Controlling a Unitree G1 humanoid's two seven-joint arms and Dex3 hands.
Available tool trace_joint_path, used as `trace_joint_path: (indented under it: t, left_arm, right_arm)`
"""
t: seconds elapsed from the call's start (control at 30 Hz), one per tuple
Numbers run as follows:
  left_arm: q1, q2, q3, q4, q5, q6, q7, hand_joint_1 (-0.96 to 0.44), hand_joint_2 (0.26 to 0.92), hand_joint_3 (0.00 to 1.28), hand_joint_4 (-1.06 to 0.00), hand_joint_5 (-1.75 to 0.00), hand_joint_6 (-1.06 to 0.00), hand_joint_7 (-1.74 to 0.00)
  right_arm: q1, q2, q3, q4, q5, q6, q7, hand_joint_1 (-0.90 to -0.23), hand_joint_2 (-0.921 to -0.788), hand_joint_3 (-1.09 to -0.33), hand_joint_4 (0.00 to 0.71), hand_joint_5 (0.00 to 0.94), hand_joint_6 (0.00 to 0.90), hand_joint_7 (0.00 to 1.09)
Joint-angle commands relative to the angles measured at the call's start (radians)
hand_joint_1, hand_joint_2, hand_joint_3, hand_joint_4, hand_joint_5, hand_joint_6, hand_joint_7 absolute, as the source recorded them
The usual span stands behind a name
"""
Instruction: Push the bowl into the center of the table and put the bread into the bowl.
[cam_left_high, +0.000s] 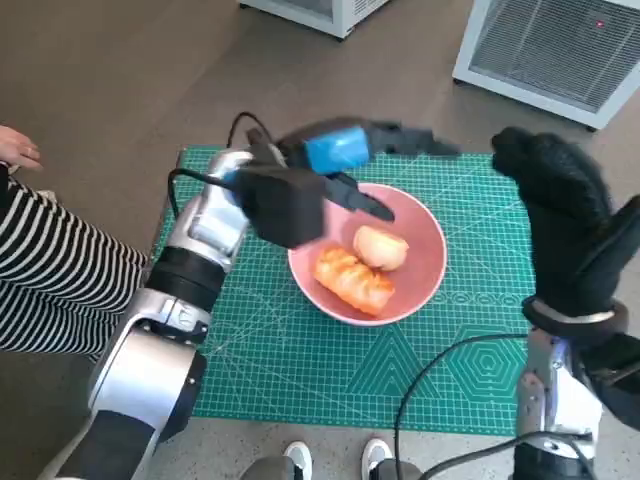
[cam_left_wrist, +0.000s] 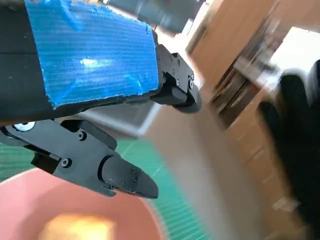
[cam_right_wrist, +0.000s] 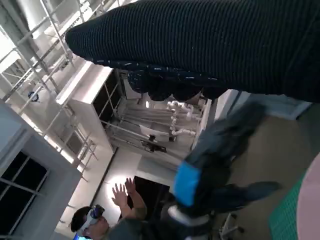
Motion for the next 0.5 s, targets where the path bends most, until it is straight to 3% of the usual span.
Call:
trace_joint_path:
  t: [0.03, 0.4, 0.43, 0.5]
  left_arm:
    - [0.072, 0.007, 0.082, -0.064, -0.116, 0.036, -0.033, -0.54, 0.921, 0.06, -0.17, 0.0, -0.3, -0.14]
    - [0.26, -0.051, 0.221, -0.367, -0.366, 0.189, -0.011, -0.58, 0.921, 0.24, -0.18, 0.0, -0.28, -0.11]
    - [0.278, -0.058, 0.225, -0.403, -0.382, 0.205, -0.005, -0.58, 0.921, 0.26, -0.18, 0.0, -0.26, -0.15]
    - [0.31, -0.071, 0.23, -0.472, -0.405, 0.236, 0.011, -0.57, 0.921, 0.29, -0.18, 0.0, -0.12, -0.41]
  right_arm:
    - [-0.019, -0.008, -0.001, 0.015, -0.01, 0.02, -0.013, -0.684, -0.921, -0.701, 0.137, 0.002, 0.059, 0.51]
    - [-0.087, -0.011, 0.003, 0.046, -0.032, 0.039, -0.037, -0.693, -0.921, -0.7, 0.134, 0.0, 0.061, 0.52]
    - [-0.092, -0.011, 0.003, 0.049, -0.033, 0.04, -0.039, -0.692, -0.921, -0.7, 0.134, 0.001, 0.062, 0.52]
    - [-0.099, -0.012, 0.005, 0.054, -0.036, 0.041, -0.042, -0.691, -0.921, -0.699, 0.134, 0.001, 0.065, 0.52]
